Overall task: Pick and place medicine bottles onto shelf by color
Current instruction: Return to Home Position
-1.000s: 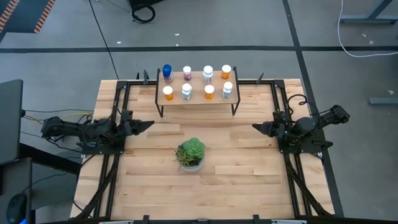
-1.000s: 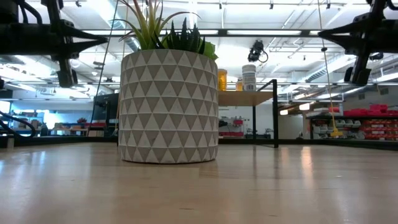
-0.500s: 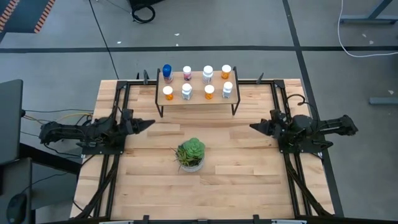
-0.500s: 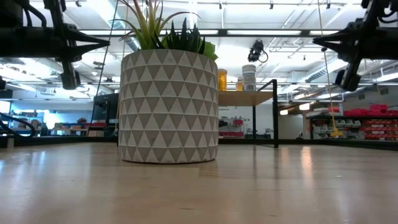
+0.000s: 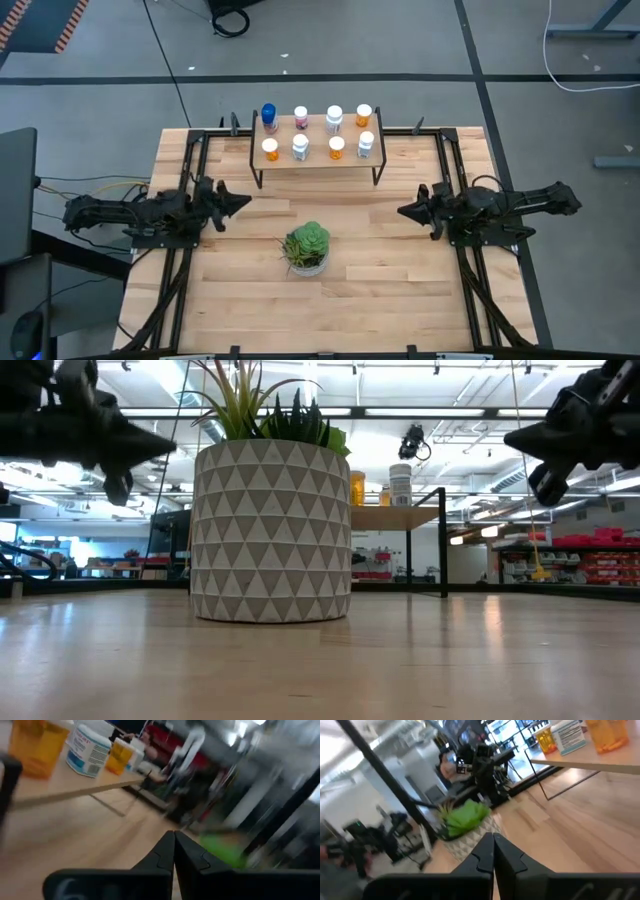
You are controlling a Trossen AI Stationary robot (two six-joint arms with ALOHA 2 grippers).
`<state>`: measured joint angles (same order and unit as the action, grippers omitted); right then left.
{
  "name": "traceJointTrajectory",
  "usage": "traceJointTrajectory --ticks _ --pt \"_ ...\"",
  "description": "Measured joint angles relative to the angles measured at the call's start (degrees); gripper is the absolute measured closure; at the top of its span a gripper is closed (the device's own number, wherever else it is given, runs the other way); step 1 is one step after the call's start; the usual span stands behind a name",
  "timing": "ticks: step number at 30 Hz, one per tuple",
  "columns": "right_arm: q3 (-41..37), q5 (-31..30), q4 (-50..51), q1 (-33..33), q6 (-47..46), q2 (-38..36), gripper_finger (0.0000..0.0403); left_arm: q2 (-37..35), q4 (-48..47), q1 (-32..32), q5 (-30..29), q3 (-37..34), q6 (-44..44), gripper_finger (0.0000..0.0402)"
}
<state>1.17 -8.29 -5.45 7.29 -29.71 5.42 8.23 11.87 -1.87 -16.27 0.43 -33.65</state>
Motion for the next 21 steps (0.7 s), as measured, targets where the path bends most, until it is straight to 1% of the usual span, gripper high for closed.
traceJointTrajectory --ticks 2,4,6,8,12,14,18,21 --pt "0.0 0.12 0.08 0.0 3.75 1.71 0.0396 0.0 -3.66 0.11 0.0 0.0 9.35 0.0384" --pt "0.0 0.07 0.13 0.0 8.24 3.48 0.0395 0.02 -7.18 0.1 0.1 0.0 14.07 0.0383" --pt "0.0 0.06 -0.4 0.0 10.72 4.98 0.0395 0.0 -7.65 0.1 0.19 0.0 15.05 0.0384" --pt "0.02 0.04 -1.24 0.0 11.05 6.04 0.0395 0.02 -7.8 0.09 0.18 0.0 15.22 0.0387" --pt "0.02 0.08 -2.23 0.0 10.71 7.27 0.0395 0.02 -7.54 0.02 0.15 0.0 21.25 0.0391" --pt "0.02 0.38 -2.61 0.0 10.86 7.29 0.0395 0.02 -5.9 0.02 0.0 -0.02 26.06 0.0391" --pt "0.02 1.55 -3.63 0.01 12.64 7.29 0.0395 0.0 2.89 0.02 0.17 -0.02 36.8 0.0383" --pt "0.04 1.55 -3.79 0.0 13.11 7.29 0.0395 -0.01 5.07 0.17 0.2 -0.02 36.97 0.0377"
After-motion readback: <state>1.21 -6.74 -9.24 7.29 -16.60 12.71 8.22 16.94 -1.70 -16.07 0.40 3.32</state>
